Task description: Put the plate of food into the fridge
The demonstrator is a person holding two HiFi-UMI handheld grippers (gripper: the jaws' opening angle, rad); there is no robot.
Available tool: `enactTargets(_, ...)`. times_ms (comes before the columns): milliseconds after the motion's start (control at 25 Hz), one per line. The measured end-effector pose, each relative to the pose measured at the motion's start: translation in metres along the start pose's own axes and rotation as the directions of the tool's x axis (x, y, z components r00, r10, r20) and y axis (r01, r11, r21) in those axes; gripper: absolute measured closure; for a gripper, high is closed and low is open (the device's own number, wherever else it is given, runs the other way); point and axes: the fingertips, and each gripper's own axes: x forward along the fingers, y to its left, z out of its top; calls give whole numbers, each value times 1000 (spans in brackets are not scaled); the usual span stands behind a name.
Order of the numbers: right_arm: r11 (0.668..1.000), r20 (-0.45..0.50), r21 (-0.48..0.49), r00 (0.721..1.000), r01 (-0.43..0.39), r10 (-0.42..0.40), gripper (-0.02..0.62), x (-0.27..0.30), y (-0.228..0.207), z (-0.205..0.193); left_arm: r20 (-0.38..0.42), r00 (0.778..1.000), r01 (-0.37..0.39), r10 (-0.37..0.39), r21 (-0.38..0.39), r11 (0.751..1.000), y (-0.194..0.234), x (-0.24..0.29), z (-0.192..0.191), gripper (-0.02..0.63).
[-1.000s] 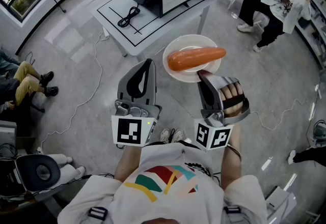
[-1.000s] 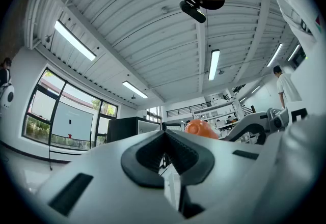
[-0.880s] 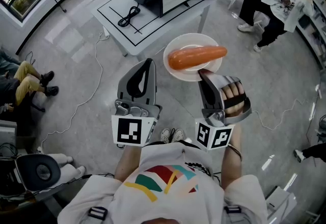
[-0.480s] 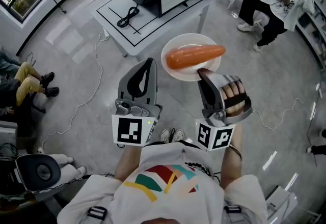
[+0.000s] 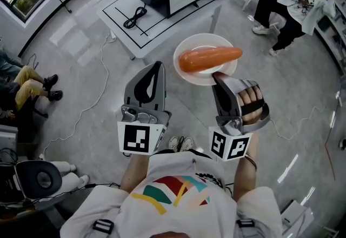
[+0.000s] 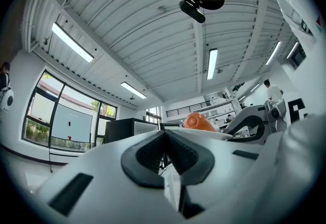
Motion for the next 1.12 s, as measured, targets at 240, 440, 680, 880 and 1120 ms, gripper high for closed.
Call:
enactTargets(240, 1000, 19, -2, 1000, 8, -8, 575, -9, -5, -8, 6, 1000, -5, 5, 5, 1000, -15, 4, 2, 600)
enactTargets(440, 1000, 31, -13, 999, 21, -20, 575, -16, -13, -20, 17, 1000, -4, 4, 12, 1000, -30, 9, 5, 600)
enactTargets(680, 1000, 27, -7, 999, 23, -23, 575, -20, -11, -33, 2, 1000, -10, 10, 13, 1000, -37, 13, -3, 601)
enactTargets(880, 1000, 14, -1, 1000, 23, -23, 575, -16, -14, -45, -3, 1000, -9, 9, 26, 1000, -34, 25, -4, 601)
enactTargets(1120, 1000, 4, -1, 1000, 31, -31, 574, -5, -16, -56, -3, 1000, -2, 2, 29, 1000, -33, 38, -11, 601)
